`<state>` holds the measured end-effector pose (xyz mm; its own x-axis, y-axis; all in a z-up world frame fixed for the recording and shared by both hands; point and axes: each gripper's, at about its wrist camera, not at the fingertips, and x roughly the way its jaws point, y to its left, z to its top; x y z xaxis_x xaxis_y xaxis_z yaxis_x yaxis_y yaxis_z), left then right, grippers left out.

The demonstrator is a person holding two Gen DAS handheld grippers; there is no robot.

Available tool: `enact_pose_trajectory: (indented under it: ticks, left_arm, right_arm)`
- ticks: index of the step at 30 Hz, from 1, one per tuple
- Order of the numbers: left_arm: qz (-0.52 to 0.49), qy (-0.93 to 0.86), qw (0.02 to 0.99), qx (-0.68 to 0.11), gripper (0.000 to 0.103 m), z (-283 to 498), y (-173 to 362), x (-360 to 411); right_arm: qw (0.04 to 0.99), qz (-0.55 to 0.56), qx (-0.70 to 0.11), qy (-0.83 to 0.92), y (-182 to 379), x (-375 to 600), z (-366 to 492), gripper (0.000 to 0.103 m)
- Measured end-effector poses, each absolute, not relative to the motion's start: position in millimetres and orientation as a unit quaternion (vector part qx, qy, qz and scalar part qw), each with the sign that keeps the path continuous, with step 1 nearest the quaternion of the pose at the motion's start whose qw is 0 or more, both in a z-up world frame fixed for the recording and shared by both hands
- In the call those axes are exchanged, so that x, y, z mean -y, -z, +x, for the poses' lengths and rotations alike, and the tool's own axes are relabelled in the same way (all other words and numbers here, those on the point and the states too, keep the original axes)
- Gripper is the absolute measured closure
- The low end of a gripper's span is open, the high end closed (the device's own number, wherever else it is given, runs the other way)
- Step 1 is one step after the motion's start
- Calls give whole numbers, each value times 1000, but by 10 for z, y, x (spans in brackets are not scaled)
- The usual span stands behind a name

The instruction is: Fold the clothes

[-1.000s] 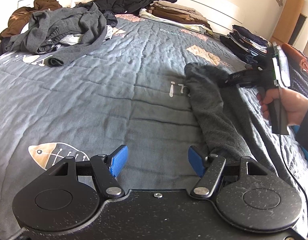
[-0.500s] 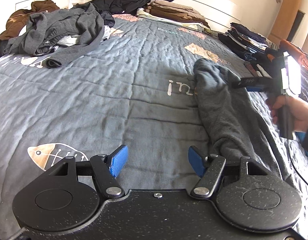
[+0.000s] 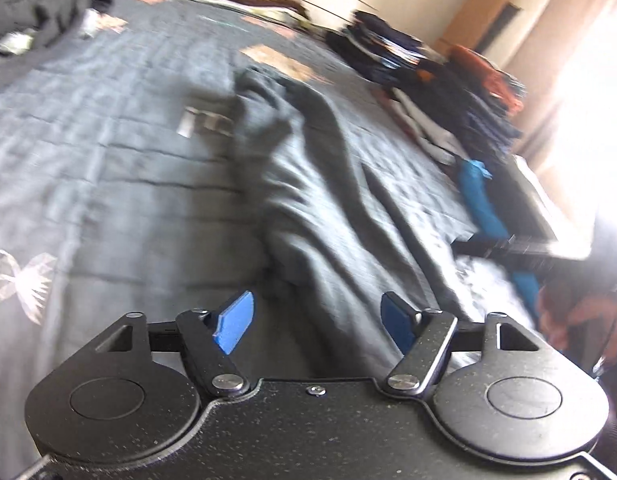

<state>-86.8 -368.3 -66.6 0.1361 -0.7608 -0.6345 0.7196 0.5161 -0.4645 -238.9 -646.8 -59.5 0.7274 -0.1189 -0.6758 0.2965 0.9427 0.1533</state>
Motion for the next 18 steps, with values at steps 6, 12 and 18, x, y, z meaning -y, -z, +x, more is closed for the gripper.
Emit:
enact_pose_trajectory:
  ticks: [6, 12, 18]
  left_arm:
    - [32, 519, 730, -443, 31, -1320, 800, 3909]
    - [69, 523, 721, -449, 51, -1658, 955, 4032]
    - [35, 517, 722, -458, 81, -1600, 882, 3944]
  right_arm:
    - [905, 175, -362, 140, 906, 6346, -2881, 24]
    - [893, 216, -362, 160, 1155, 6276, -3033, 42]
    - [895, 250, -332, 161, 1122, 6144, -3206, 96]
